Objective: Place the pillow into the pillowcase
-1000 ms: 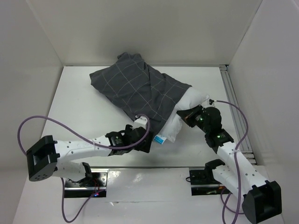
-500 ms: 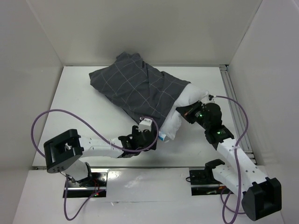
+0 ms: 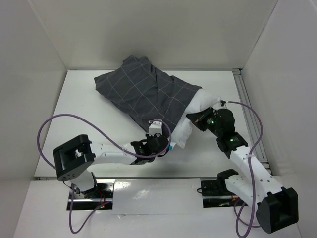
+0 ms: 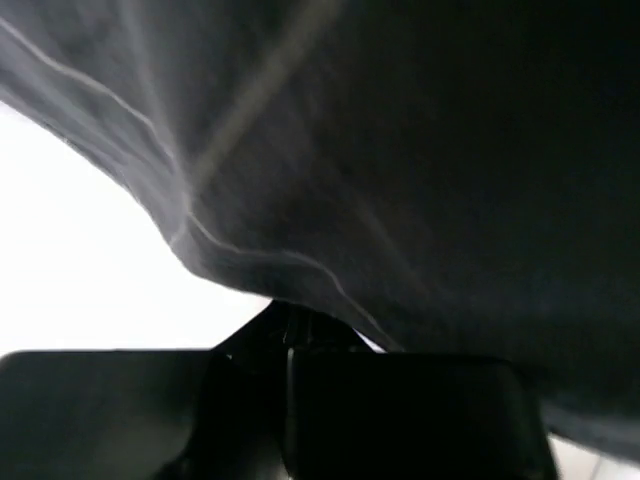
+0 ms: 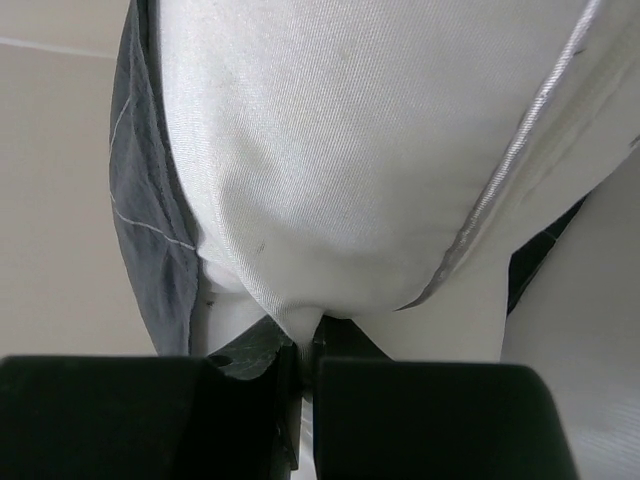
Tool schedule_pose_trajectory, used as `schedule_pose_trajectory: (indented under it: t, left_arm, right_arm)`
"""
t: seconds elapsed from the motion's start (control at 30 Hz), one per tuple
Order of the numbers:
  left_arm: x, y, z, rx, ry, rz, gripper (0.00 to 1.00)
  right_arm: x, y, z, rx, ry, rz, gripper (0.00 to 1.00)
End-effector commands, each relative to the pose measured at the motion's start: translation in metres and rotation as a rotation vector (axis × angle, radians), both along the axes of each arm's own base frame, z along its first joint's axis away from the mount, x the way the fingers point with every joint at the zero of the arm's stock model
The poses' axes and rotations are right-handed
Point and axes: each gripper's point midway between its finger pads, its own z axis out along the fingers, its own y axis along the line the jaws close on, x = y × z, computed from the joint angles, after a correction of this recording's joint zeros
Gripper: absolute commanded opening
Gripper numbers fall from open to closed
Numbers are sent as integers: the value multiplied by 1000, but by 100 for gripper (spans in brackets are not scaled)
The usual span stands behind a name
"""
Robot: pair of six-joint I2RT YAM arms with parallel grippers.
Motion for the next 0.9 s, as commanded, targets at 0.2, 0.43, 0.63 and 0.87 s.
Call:
schedule_pose_trajectory:
  t: [0.2,0.43,0.63,0.87]
  left_arm:
    - [-35,-30,77,-100,1,-152,0]
    - [-57,-56,180,-328,-88,-335,0]
    - [-56,-55,189,-307,-101,-340,0]
    - [-79,-116,203,-338,-2,-568,0]
  right_arm:
    - [21,1,52,33,-151,-9,0]
    - [42,-12,22,25,-92,-65,0]
    - [45,-22,17,68,-90,-69,0]
    - [49,-23,15,210,-56,-115,0]
